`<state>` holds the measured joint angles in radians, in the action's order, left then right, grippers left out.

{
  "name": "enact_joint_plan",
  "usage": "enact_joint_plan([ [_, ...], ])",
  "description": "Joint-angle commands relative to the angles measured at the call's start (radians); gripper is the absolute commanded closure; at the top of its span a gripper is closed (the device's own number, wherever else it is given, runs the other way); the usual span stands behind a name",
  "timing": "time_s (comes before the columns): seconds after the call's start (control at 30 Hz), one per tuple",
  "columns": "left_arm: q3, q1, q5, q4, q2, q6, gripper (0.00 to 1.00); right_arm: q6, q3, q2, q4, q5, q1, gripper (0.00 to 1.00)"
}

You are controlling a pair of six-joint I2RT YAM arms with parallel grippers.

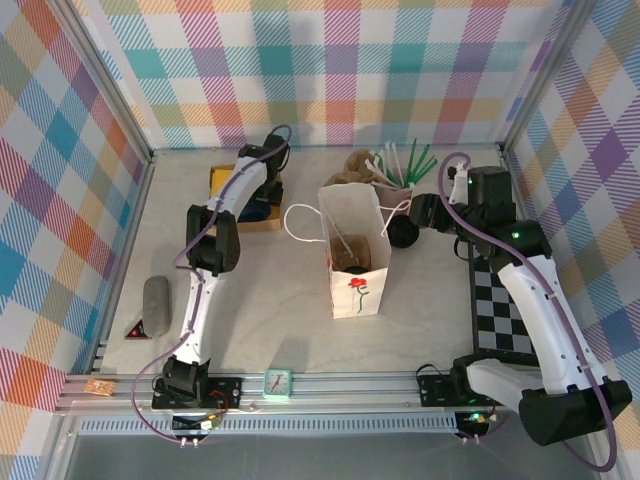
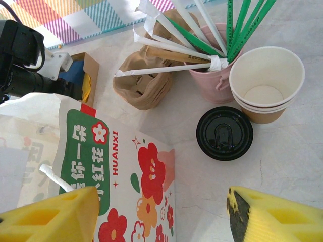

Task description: Pack the takeout coffee

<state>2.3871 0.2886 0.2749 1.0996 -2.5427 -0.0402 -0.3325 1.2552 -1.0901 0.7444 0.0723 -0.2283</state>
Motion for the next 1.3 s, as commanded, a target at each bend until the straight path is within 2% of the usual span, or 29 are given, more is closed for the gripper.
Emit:
enact_joint_plan([
  [0.0, 0.03, 0.006, 0.024, 0.025, -0.003, 0.009, 0.67, 0.004, -0.008, 0.012, -0.011, 0.0, 0.005, 0.32],
  [0.13, 0.033, 0.01, 0.035, 0.025, 0.014, 0.013, 0.81, -0.001, -0.01, 0.01, -0.014, 0.006, 0.004, 0.33],
  [0.27, 0.05, 0.012, 0.039, 0.034, 0.039, 0.02, 0.86, -0.005, -0.01, 0.009, -0.018, 0.012, 0.004, 0.33],
  [0.5, 0.059, 0.013, 0.041, 0.046, 0.11, 0.025, 0.92, -0.005, -0.011, 0.016, -0.016, 0.014, 0.005, 0.34],
  [0.73, 0.035, 0.012, -0.015, 0.042, 0.22, 0.006, 0.93, -0.007, -0.013, 0.031, -0.009, 0.014, 0.005, 0.35],
  [1.0, 0.012, 0.012, -0.137, 0.024, 0.355, -0.007, 0.94, -0.01, -0.007, 0.042, -0.006, 0.02, 0.005, 0.36],
  [1.27, -0.237, 0.012, -0.402, -0.256, 0.623, -0.026, 0.94, -0.013, -0.003, 0.058, 0.004, 0.026, 0.004, 0.37],
])
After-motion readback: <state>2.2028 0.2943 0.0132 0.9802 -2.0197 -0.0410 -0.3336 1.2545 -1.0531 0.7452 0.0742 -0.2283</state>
